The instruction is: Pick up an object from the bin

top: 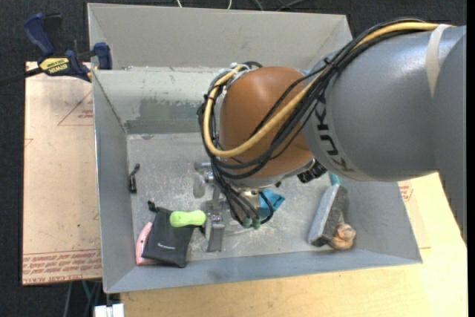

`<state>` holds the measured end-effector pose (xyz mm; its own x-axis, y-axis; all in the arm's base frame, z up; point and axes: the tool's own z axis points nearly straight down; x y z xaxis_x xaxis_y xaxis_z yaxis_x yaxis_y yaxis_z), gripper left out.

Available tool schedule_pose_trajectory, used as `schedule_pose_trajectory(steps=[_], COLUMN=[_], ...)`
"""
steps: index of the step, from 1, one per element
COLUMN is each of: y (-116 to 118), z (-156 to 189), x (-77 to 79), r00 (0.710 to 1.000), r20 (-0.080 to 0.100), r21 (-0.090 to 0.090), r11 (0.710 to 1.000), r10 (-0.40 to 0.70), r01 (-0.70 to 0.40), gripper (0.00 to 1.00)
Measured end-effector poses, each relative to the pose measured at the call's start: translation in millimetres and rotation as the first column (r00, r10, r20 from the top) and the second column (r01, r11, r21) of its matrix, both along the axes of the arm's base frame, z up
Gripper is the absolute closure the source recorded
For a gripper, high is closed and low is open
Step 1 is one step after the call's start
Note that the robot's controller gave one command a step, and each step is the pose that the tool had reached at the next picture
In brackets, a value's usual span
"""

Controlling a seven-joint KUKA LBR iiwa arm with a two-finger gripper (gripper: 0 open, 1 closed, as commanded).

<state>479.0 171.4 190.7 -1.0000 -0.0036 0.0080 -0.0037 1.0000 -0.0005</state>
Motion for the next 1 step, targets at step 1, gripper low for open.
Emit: schedule_pose_trajectory(steps=[1], y=[-0.9], z=[4.0], x=[2.1], r00=[1.000], r20=[0.008], r21=[0.002], r11=[1.000], r10=[-0.004], r01=[0.004], gripper=[0.00])
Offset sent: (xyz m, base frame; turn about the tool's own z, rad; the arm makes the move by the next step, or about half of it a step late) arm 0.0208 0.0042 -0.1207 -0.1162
